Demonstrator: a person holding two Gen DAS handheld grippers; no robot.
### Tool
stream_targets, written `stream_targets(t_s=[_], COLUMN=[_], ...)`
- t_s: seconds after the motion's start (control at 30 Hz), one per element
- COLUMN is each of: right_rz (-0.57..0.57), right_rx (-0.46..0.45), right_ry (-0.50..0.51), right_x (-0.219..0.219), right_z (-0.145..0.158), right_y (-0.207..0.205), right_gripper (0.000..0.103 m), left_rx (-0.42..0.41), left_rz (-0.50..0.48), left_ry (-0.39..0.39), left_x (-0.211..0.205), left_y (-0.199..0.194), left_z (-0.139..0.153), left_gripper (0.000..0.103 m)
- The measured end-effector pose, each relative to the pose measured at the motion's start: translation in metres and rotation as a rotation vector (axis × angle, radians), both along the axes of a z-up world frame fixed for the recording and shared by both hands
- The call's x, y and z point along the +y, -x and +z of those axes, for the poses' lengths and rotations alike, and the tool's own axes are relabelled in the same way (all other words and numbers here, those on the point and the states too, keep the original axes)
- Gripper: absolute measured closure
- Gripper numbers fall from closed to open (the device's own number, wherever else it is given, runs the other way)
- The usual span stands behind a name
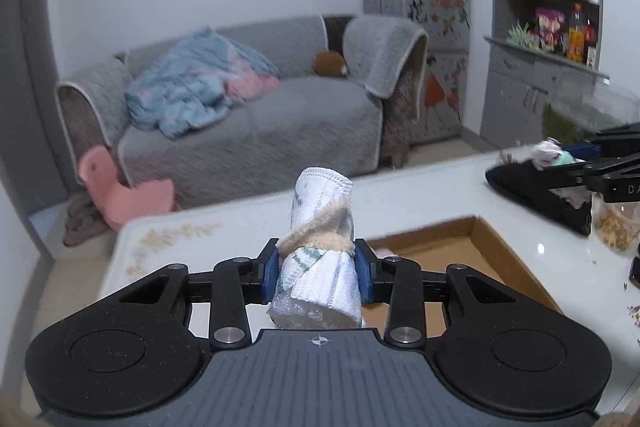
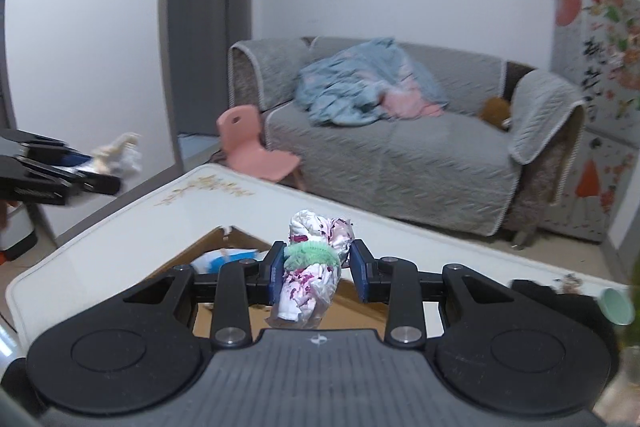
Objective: Organize objects
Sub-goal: 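Carry both rolls into the box and open both tools to release them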
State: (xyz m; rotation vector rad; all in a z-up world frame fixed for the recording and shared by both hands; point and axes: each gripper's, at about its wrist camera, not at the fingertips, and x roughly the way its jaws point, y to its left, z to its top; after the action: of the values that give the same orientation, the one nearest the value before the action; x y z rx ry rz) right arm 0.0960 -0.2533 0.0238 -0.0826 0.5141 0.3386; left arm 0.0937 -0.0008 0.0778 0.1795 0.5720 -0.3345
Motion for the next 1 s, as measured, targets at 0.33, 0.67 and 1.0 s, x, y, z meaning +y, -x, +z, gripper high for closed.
stream_targets(t_s=[0.33,0.67,1.0], right_rz=[0.091,0.118,0.126], right_rx=[0.172,0.298,0.368], right_ry=[0.011,0.043,0.075], right_x=[0.054,0.08,0.099], right_z=[-0.049,-0.092,-0.116], right_y=[-0.045,-0.069,-0.088], right_gripper=[0.072,0.072,0.072], left_rx=[0.173,0.246,0.283], left_rz=[0.004,0.028,0.059], left_ry=[-0.052,-0.078,-0.082], left_x=[-0.019,-0.02,-0.025], left_y=[-0.044,-0.061,-0.068], left_z=[-0.084,-0.126,-0.145], left_gripper=[0.059,0.059,0.059])
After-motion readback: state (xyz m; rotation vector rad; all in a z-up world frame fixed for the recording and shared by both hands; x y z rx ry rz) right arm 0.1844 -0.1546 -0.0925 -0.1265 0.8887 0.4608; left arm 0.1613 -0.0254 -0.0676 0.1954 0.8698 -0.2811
